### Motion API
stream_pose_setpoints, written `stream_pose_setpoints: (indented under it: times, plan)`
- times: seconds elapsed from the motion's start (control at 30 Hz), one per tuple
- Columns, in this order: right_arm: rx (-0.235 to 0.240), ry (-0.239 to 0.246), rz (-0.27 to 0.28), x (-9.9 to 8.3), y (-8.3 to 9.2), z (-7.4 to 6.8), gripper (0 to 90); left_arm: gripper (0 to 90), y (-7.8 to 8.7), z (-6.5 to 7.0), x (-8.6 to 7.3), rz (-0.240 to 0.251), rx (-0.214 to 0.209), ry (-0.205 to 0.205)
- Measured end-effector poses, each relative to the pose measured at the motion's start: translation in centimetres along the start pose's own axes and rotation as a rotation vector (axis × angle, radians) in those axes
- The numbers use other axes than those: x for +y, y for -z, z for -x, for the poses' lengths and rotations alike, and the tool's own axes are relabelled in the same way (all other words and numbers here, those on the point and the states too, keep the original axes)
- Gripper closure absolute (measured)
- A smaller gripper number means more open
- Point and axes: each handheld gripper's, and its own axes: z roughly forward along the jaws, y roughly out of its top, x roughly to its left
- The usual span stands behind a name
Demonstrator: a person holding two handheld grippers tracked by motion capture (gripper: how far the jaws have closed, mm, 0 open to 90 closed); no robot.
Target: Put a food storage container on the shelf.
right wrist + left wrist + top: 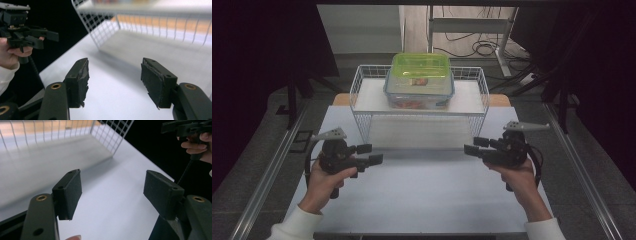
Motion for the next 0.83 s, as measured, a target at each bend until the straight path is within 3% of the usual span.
stream_pose_setpoints:
  times: [0.03, 0.1, 0.13, 0.2, 0.3, 0.33, 0.53, 0.67, 0.83]
  plan:
    - [0.0, 0.0, -0.034, -1.5, -0.4, 0.0, 38.4, 30.0, -0.6, -0.1, -1.1, -0.024, 0.014, -0.008]
    - [-0.005, 0.001, -0.055, -2.3, -0.5, 0.0, 38.2, 30.0, -0.9, -0.2, -1.7, -0.037, 0.017, -0.007]
    - [-0.012, 0.002, -0.08, -3.9, -0.7, 0.1, 38.2, 30.0, -1.4, -0.5, -2.8, -0.05, 0.017, 0.003]
    - [-0.011, -0.004, -0.091, -4.4, -0.8, 0.2, 38.2, 30.0, -1.6, -0.6, -3.5, -0.053, 0.023, 0.009]
    - [-0.015, -0.007, -0.122, -6.7, -1.3, 0.7, 38.2, 30.1, -2.2, -1.0, -4.9, -0.067, 0.035, 0.032]
    - [-0.02, -0.007, -0.128, -7.9, -1.7, 1.0, 38.0, 29.7, -2.5, -1.0, -5.4, -0.086, 0.066, 0.022]
    - [-0.041, 0.006, -0.179, -9.1, -2.3, 1.4, 34.9, 29.7, -3.2, -0.8, -5.7, -0.107, 0.079, 0.002]
    - [-0.053, 0.005, -0.157, -8.9, -2.1, 1.4, 33.3, 29.7, -3.2, -0.7, -5.8, -0.105, 0.083, -0.003]
    - [-0.074, 0.001, -0.12, -9.0, -1.7, 1.4, 27.0, 29.6, -3.3, -0.5, -6.2, -0.116, 0.128, -0.032]
